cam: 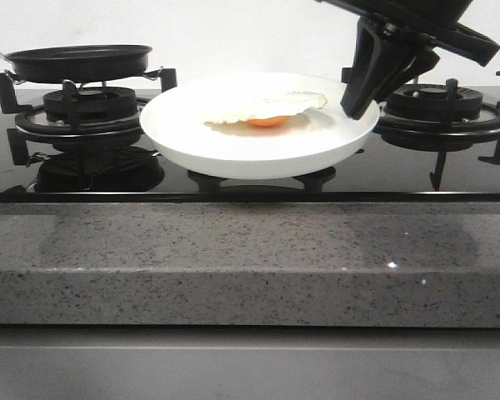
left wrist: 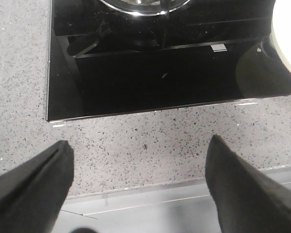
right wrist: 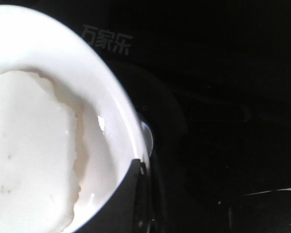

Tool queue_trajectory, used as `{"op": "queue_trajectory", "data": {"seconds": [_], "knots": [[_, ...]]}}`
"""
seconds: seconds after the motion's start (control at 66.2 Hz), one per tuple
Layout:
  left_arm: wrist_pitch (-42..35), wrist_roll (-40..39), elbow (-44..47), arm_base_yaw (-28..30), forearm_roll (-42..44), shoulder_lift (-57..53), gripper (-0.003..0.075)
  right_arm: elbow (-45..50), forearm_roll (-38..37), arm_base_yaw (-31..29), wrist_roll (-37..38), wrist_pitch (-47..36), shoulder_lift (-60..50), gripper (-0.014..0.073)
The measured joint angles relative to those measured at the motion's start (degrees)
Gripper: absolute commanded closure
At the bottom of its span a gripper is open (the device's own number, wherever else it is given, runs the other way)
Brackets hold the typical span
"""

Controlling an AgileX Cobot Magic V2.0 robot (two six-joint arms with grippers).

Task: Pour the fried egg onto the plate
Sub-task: 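Carry the plate with the egg between the burners and lower it with the right gripper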

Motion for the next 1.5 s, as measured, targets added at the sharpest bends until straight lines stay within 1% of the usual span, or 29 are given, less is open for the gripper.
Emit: {"op": "queue_trajectory", "data": {"seconds": [0.332, 0.423, 0.559, 0.695, 0.997, 1.072, 1.254, 1.495], "knots": [[-0.2, 0.0, 0.0, 0.0, 0.0, 0.0, 0.0166, 0.0, 0.0, 0.0, 0.0, 0.0, 0.0, 0.0704], [-0.2, 0.0, 0.0, 0.0, 0.0, 0.0, 0.0166, -1.1, 0.0, 0.0, 0.0, 1.4, 0.0, 0.0704], [-0.2, 0.0, 0.0, 0.0, 0.0, 0.0, 0.0166, -5.6, -0.1, 0.0, 0.0, 2.5, 0.1, 0.0702], [-0.2, 0.0, 0.0, 0.0, 0.0, 0.0, 0.0166, -12.1, 0.2, -1.3, 1.2, 3.4, 2.1, 0.0702], [-0.2, 0.0, 0.0, 0.0, 0.1, 0.0, 0.0166, -28.1, 0.3, -3.9, 5.8, 7.0, 13.2, 0.0702], [-0.2, 0.0, 0.0, 0.0, 0.1, 0.0, 0.0166, -30.5, 0.3, -4.1, 6.9, 7.2, 15.9, 0.0702], [-0.2, 0.0, 0.0, 0.0, 0.1, 0.0, 0.0166, -33.4, 0.4, -4.7, 9.1, 8.2, 21.2, 0.0702], [-0.2, 0.0, 0.0, 0.0, 0.2, 0.0, 0.0166, -33.5, 0.4, -5.3, 10.5, 9.7, 24.4, 0.0702]]}}
